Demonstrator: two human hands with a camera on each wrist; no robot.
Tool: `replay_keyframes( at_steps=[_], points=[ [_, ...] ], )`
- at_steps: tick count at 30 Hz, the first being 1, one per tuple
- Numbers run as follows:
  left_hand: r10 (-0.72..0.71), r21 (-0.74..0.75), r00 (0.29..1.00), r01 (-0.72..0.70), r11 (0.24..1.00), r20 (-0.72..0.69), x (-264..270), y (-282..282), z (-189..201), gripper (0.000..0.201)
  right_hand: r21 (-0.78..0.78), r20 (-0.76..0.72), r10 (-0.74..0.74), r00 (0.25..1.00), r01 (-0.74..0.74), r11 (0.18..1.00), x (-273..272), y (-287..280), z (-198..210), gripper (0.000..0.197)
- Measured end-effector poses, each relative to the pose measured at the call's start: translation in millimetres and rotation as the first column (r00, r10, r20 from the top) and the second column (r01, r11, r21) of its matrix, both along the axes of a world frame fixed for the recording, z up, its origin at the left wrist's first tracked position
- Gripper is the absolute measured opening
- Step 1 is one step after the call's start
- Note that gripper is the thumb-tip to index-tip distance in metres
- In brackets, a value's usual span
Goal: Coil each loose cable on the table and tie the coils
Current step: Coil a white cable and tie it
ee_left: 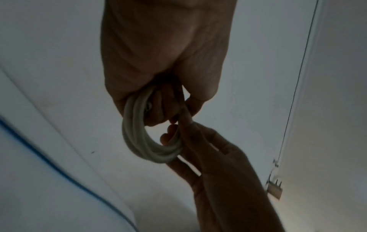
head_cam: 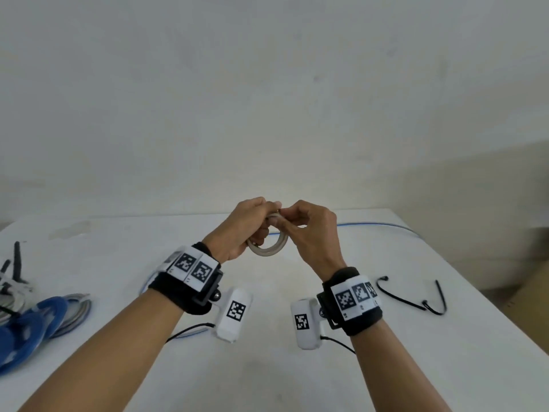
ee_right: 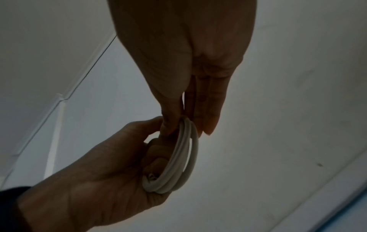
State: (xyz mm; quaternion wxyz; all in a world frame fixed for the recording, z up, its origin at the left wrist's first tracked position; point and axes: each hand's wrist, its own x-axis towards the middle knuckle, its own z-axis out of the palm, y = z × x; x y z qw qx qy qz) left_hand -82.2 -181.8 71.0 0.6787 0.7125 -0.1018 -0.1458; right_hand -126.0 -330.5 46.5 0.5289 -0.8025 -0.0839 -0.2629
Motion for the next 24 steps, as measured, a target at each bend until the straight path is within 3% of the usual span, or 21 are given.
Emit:
replay_keyframes(
  at_steps=[4,7,9,11,12,13,15,20,22,24],
  points=[
    [0.029,0.033,0.998,-0.030,0.999,0.049,-15.1,-46.0,-15.6,0.033,0.034,-0.117,0.035,0.992,-0.031,0.999,-18.2,-43.0,-6.2,0.016],
    [0.033,0.095,0.998,-0.039,0.995,0.059,-23.4,-67.8,-30.8,0.028,0.044,-0.339,0.033,0.940,-0.019,0.999,-22.4,-87.6,-21.1,0.027],
    [0.030,0.120,0.999,-0.035,0.992,0.041,-25.0,-72.2,-41.2,0.033,-0.196,-0.489,-0.162,0.857,0.073,0.978,-20.8,-127.3,-41.1,0.035],
    [0.015,0.116,1.000,-0.016,0.993,0.016,-24.5,-72.2,-49.1,0.034,-0.593,-0.523,-0.496,0.693,0.122,0.796,-23.1,-166.2,-63.4,0.031],
    [0.012,0.110,1.000,-0.013,0.994,0.011,-23.7,-71.4,-52.0,0.033,-0.699,-0.531,-0.602,0.596,0.093,0.709,-26.1,-179.7,-72.4,0.034],
    [0.015,0.103,1.000,-0.016,0.995,0.010,-22.3,-70.9,-53.9,0.032,-0.740,-0.550,-0.649,0.525,0.053,0.670,-27.6,-190.0,-80.9,0.041],
    [0.032,0.086,0.999,-0.032,0.996,0.010,-17.9,-69.0,-57.2,0.029,-0.722,-0.593,-0.651,0.475,0.046,0.691,-27.3,-200.7,-91.4,0.039],
    [0.077,0.036,0.997,-0.077,0.996,0.005,-5.4,-62.9,-63.7,0.028,-0.697,-0.567,-0.623,0.539,0.087,0.711,-13.9,-194.9,-97.5,0.012],
    [0.111,0.010,0.994,-0.111,0.994,-0.004,1.3,-57.8,-65.0,0.029,-0.585,-0.544,-0.504,0.671,0.127,0.801,-10.3,-168.5,-80.0,0.011],
    [0.162,-0.015,0.987,-0.162,0.987,-0.013,11.3,-48.2,-67.5,0.030,-0.360,-0.476,-0.295,0.828,0.122,0.925,-4.9,-129.1,-58.8,0.014]
  ],
)
